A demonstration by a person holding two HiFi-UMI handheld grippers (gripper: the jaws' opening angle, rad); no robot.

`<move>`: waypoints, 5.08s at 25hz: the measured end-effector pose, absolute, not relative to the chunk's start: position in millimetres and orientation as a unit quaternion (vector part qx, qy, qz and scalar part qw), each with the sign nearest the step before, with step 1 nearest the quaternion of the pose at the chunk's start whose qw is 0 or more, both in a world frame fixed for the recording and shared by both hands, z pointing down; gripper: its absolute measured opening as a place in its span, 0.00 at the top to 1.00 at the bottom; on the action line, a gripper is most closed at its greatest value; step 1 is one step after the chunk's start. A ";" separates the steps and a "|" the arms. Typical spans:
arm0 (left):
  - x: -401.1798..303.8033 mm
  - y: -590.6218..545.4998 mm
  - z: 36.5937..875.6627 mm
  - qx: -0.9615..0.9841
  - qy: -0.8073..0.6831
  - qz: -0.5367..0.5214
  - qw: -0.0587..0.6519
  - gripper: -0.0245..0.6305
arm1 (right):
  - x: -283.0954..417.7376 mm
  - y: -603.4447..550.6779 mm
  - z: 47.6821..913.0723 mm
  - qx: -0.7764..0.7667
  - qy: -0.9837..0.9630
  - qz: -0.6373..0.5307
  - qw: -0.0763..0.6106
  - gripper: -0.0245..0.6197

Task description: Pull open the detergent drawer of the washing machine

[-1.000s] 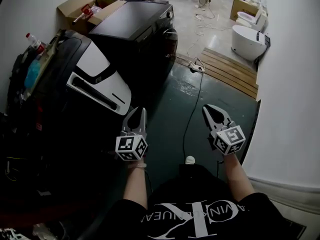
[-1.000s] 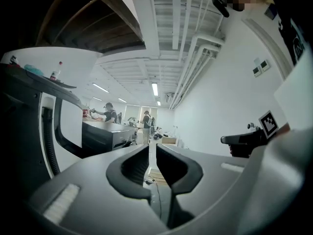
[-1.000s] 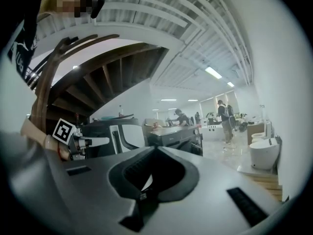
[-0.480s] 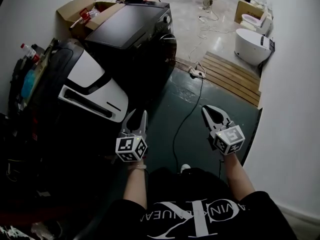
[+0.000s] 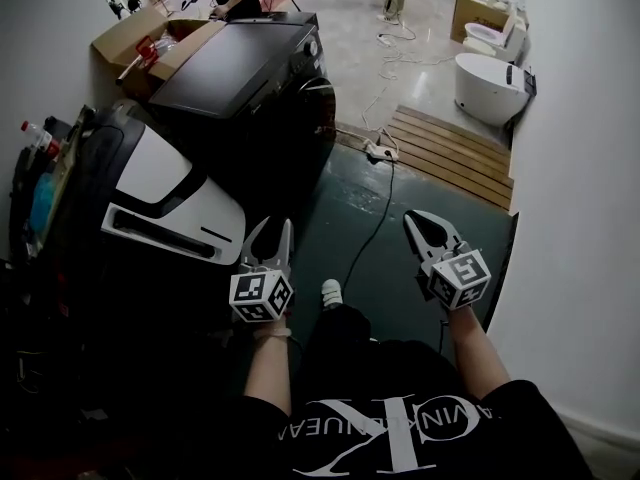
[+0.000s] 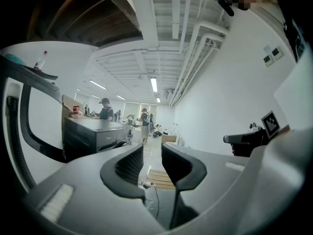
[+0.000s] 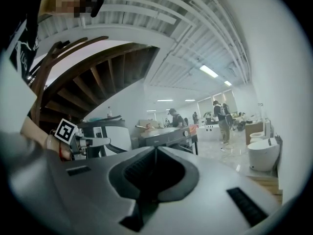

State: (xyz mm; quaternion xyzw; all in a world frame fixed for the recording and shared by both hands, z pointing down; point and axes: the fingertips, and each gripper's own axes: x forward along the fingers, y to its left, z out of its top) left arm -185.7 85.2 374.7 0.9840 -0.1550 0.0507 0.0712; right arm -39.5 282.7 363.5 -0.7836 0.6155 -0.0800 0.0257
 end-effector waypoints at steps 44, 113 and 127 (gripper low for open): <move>-41.8 -167.0 408.0 0.944 -0.306 0.065 0.102 0.81 | 135.7 -51.6 372.3 -0.643 0.759 -0.103 -0.003 0.93; 53.9 -288.8 550.0 0.769 -0.441 -0.261 0.383 0.74 | 173.6 -216.3 520.8 -0.444 0.872 -0.200 -0.048 0.93; 54.2 -312.3 555.5 0.749 -0.413 -0.335 0.396 0.72 | 168.1 -225.1 544.9 -0.445 0.866 -0.223 -0.051 0.93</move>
